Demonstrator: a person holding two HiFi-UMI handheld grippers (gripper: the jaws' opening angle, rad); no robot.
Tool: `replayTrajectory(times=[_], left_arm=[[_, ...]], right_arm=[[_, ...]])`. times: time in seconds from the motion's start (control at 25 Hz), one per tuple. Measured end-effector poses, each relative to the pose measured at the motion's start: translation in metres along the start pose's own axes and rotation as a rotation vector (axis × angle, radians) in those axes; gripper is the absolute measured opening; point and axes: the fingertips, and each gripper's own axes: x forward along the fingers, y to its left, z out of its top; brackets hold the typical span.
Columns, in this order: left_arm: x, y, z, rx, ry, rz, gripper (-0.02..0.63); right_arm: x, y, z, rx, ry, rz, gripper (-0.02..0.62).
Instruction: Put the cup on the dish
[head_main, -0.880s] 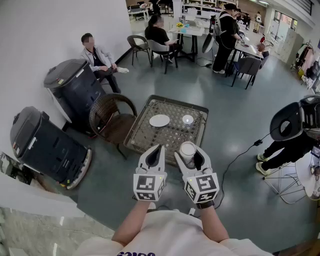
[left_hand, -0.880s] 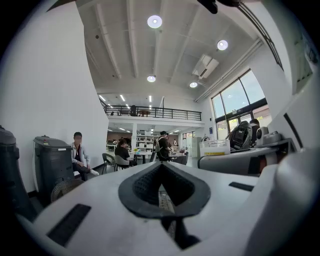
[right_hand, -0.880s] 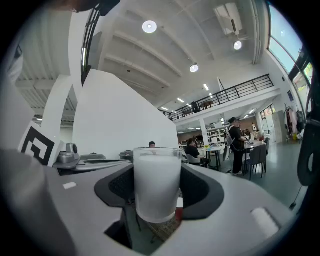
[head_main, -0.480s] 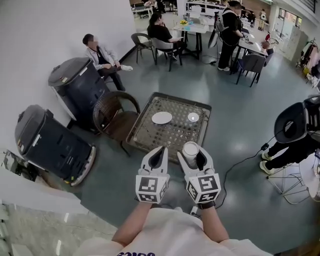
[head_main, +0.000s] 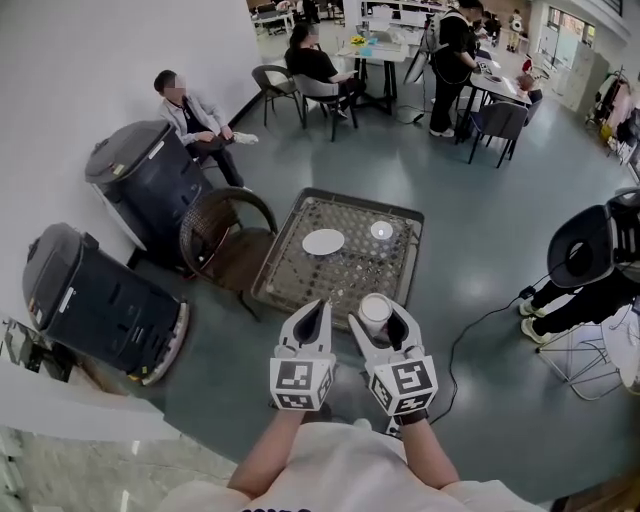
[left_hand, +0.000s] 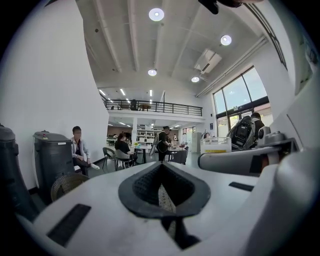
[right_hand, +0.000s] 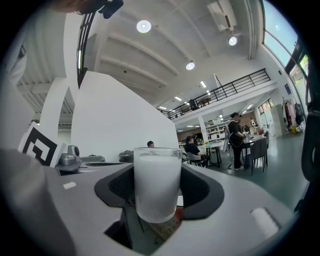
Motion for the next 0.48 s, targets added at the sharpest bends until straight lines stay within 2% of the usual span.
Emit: replayTrajectory(times=[0.2,0.32,0.48], left_arm=[[0.036,0.042,0.007,-0.013,-0.02,-0.033,0.006],[0.058,0.069,0.013,0.009,-0.021,-0.071,0.006],[0.079,0.114,0.015,-0.01,-0.015,-0.081,0.006]], right_arm=[[0.049,-0.006,0.002,-0.022,0.02,-0.052,0.258],[0.08,-0.005,0.013,-0.04,0.004,-0.082,0.258],[0.129,0.005,0.019,-0.056,-0.006,-0.093,0.258]])
